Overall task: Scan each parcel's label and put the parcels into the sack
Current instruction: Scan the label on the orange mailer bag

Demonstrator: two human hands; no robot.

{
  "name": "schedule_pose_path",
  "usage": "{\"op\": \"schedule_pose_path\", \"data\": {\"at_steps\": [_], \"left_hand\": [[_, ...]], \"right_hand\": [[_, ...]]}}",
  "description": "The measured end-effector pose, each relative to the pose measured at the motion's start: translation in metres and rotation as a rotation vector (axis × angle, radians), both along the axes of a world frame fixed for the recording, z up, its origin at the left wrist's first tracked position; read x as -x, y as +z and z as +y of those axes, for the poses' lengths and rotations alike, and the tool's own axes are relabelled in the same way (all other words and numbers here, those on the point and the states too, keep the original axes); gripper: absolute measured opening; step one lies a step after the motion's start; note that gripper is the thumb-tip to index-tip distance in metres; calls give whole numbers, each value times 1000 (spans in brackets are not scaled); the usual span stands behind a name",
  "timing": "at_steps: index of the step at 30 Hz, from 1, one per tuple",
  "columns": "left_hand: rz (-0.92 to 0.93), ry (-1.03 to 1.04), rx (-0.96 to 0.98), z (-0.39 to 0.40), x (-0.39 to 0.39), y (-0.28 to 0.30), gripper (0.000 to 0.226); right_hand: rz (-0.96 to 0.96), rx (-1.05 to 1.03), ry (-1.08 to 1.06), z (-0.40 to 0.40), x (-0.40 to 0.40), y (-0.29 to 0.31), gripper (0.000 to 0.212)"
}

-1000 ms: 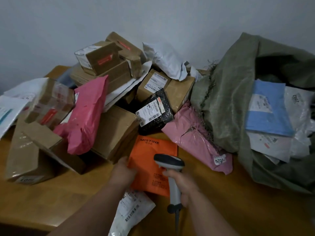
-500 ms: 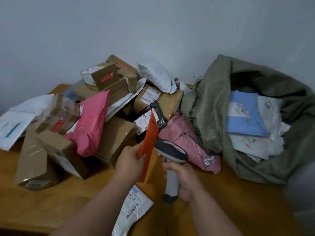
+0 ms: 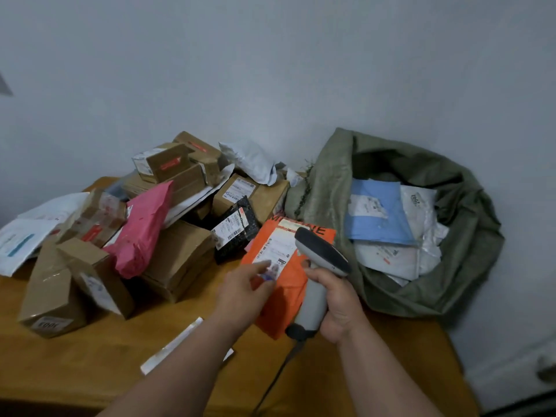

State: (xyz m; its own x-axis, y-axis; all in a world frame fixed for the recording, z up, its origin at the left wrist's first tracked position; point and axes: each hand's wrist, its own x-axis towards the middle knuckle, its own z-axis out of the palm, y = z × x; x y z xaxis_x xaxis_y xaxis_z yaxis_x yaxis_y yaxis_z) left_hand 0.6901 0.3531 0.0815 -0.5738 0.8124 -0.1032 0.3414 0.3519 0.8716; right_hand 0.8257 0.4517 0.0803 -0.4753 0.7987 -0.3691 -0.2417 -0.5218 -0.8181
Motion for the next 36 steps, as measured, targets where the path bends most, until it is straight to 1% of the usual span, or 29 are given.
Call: {"op": "schedule_pose_path", "data": {"at_steps": [1, 2, 4, 5, 6, 8, 9, 11, 14, 17, 20, 21, 23, 27, 36], "left_hand": [[39, 107, 6, 0, -1, 0, 51], [18, 179, 15, -1, -1, 1, 62], [-195, 215, 38, -3, -5, 5, 81], [-312, 200, 55, -5, -8, 7, 85], [-406, 182, 71, -7, -11, 10, 83], [-515, 173, 80, -11, -12, 10, 69], [-540, 178, 85, -13, -10, 10, 59], [-583, 193, 85, -15, -7, 11, 40], [-594, 208, 29, -17, -6, 14, 22], [-578, 245, -74, -17, -3, 15, 17], [-603, 314, -148, -17, 3, 16, 12], [-607, 332, -166, -17, 5, 17, 11], [-599, 355, -189, -17, 8, 18, 11], [-588, 408, -210, -17, 11, 15, 8], [-588, 459, -231, -19, 11, 14, 7]], "right_hand": [[34, 11, 0, 3, -11, 2, 32], [76, 16, 15, 6, -21, 4, 33], [159, 26, 75, 9, -37, 8, 30], [184, 24, 100, 9, -44, 10, 30], [196, 12, 113, 10, -49, 10, 33], [184, -38, 127, 10, -57, 11, 39], [154, -69, 124, 10, -60, 12, 38], [80, -134, 100, 9, -64, 13, 30], [-53, -214, 53, 5, -67, 12, 21], [-178, -272, -1, 0, -66, 10, 18], [-233, -299, 40, -9, -61, 12, 19], [-247, -309, 70, -12, -59, 13, 16], [-266, -335, 111, -19, -54, 14, 5], [-245, -379, 165, -33, -46, 19, 6], [-267, -376, 211, -44, -40, 21, 4]]}}
